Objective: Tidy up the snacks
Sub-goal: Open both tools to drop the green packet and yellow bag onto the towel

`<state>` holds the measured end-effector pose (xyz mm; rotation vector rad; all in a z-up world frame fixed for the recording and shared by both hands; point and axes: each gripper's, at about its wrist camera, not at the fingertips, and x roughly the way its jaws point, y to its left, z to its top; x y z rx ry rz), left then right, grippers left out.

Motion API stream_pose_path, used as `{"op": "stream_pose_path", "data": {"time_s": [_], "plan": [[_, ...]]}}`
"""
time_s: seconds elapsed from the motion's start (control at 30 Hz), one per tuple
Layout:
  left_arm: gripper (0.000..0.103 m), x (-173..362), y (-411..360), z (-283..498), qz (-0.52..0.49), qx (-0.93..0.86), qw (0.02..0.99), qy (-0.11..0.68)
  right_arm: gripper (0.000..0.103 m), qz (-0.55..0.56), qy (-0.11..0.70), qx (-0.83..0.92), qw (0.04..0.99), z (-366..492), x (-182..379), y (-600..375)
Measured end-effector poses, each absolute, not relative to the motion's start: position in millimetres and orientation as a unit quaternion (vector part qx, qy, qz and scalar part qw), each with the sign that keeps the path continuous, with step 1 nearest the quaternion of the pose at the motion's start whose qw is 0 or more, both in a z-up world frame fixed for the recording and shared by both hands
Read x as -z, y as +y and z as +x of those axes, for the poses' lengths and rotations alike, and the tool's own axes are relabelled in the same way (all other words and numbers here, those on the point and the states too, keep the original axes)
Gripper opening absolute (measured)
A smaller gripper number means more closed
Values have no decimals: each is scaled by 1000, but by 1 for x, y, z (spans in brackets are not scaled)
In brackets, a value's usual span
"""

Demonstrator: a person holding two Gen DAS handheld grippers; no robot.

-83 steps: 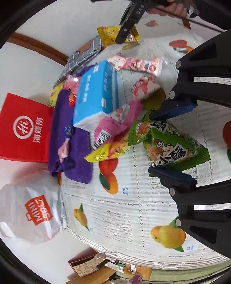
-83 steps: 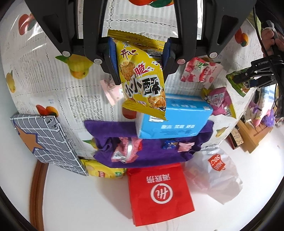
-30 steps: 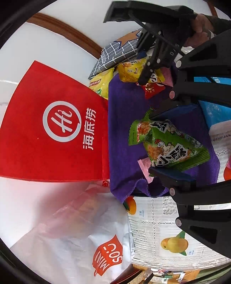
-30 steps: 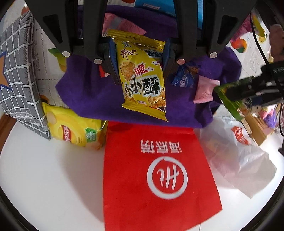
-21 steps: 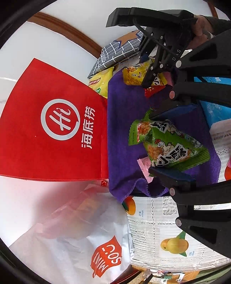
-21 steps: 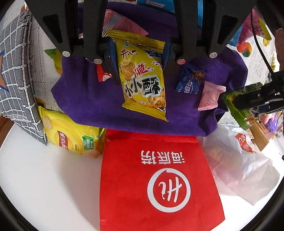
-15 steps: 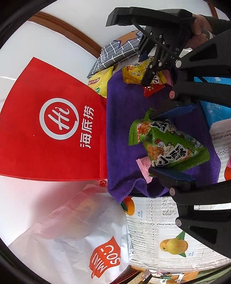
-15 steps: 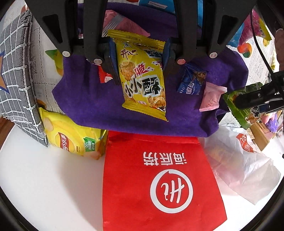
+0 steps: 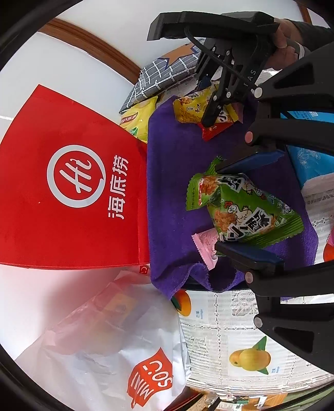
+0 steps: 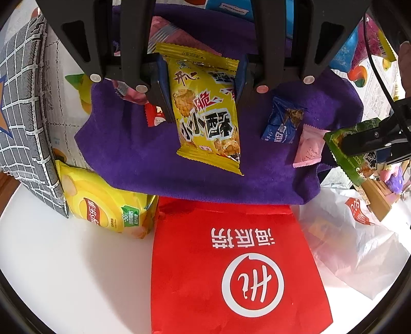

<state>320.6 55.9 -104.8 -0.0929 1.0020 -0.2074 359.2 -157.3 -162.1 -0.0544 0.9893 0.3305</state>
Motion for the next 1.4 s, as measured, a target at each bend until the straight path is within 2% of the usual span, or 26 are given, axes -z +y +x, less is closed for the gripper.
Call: {"op": "stream_pose_path", "data": {"time_s": [0.63, 0.8, 1.13, 1.27, 1.4], "plan": [[51, 118, 47, 324, -21, 100, 860, 501, 43, -28, 477, -160, 864, 357, 161, -158], [51, 122, 47, 325, -20, 101, 855, 508, 51, -25, 471, -163, 867, 354, 156, -160], [49, 119, 44, 322, -18, 108, 856, 506, 53, -13, 457, -162, 874, 349, 140, -163], [50, 117, 43, 321, -19, 110, 854, 508, 56, -10, 451, -153, 879, 346, 133, -167], [58, 112, 42, 318, -19, 108, 855, 507, 56, -1, 449, -142, 882, 342, 129, -173]]}}
